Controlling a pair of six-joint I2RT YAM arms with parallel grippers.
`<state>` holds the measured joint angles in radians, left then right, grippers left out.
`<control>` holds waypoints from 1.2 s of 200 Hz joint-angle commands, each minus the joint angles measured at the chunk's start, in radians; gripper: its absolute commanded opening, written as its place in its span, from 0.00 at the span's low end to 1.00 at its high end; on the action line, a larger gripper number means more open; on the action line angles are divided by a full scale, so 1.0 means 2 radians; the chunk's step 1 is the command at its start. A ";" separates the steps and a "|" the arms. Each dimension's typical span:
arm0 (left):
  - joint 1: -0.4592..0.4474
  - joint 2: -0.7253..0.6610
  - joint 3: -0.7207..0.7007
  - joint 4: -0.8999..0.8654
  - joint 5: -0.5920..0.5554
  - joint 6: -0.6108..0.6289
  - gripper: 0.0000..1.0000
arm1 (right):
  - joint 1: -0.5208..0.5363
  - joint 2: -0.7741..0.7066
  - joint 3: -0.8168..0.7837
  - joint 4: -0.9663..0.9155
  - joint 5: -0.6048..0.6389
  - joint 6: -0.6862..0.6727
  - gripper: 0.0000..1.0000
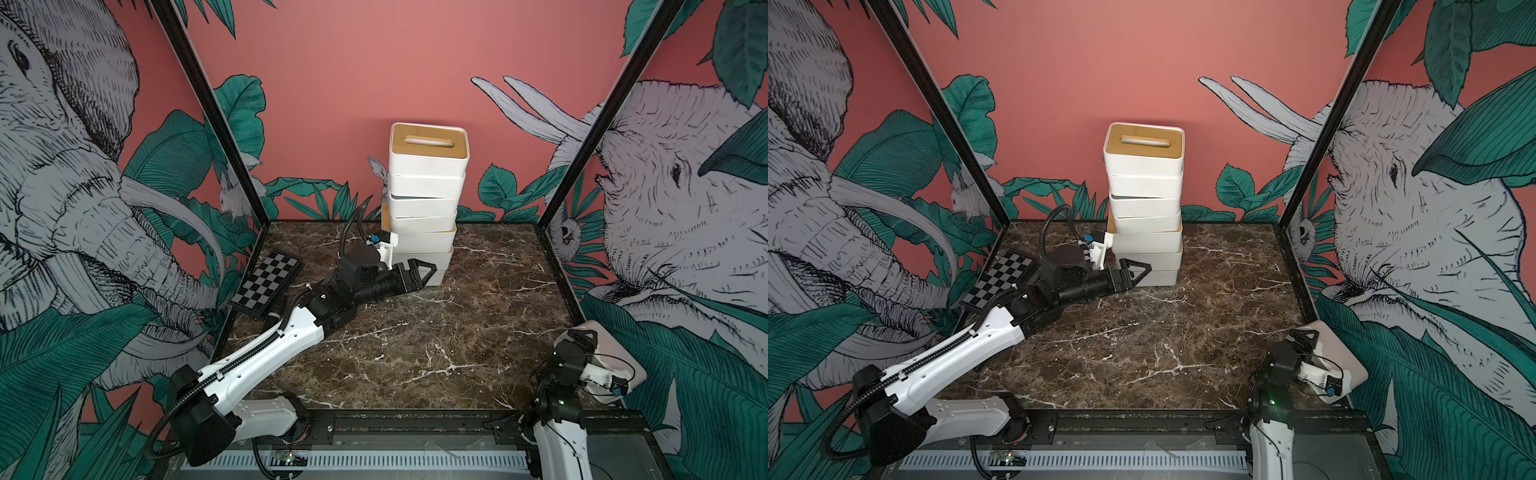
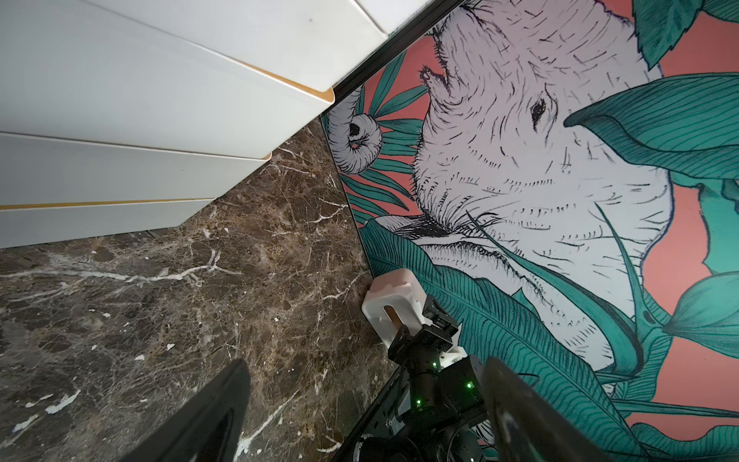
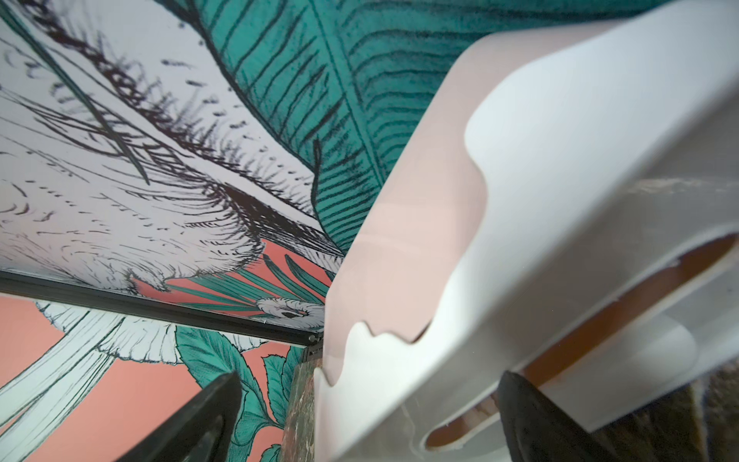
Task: Stack the tissue boxes
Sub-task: Pick up the tissue box from the corner of the board.
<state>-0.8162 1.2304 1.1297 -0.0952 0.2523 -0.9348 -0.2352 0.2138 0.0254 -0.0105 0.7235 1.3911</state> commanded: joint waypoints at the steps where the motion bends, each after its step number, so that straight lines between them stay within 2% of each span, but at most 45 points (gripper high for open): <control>1: 0.003 -0.005 -0.006 0.016 -0.002 -0.007 0.92 | -0.002 0.025 -0.014 -0.021 0.009 0.016 1.00; 51: 0.005 0.000 -0.009 0.023 -0.001 -0.012 0.92 | -0.003 0.125 -0.021 0.105 0.009 0.005 1.00; 74: 0.007 0.000 -0.016 0.027 -0.002 -0.016 0.92 | -0.005 0.151 -0.024 0.130 0.010 0.000 1.00; 96: 0.010 0.003 -0.018 0.027 0.000 -0.017 0.92 | -0.005 0.145 -0.025 0.142 0.005 -0.006 1.00; 129: 0.012 0.016 -0.019 0.039 0.009 -0.026 0.92 | -0.008 0.121 -0.021 0.167 0.006 -0.058 1.00; 146: 0.012 0.024 -0.022 0.052 0.015 -0.037 0.92 | -0.017 0.125 -0.016 0.154 0.012 -0.055 1.00; 168: 0.013 0.029 -0.024 0.062 0.021 -0.044 0.91 | -0.044 0.156 -0.025 0.182 -0.012 -0.044 1.00; 240: 0.018 0.032 -0.029 0.068 0.024 -0.053 0.91 | -0.063 0.307 -0.024 0.338 -0.027 -0.042 1.00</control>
<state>-0.7883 1.2987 1.0939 -0.0002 0.2878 -1.0187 -0.3546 0.7567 0.0051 0.5247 0.6918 1.3121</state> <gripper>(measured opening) 0.912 0.998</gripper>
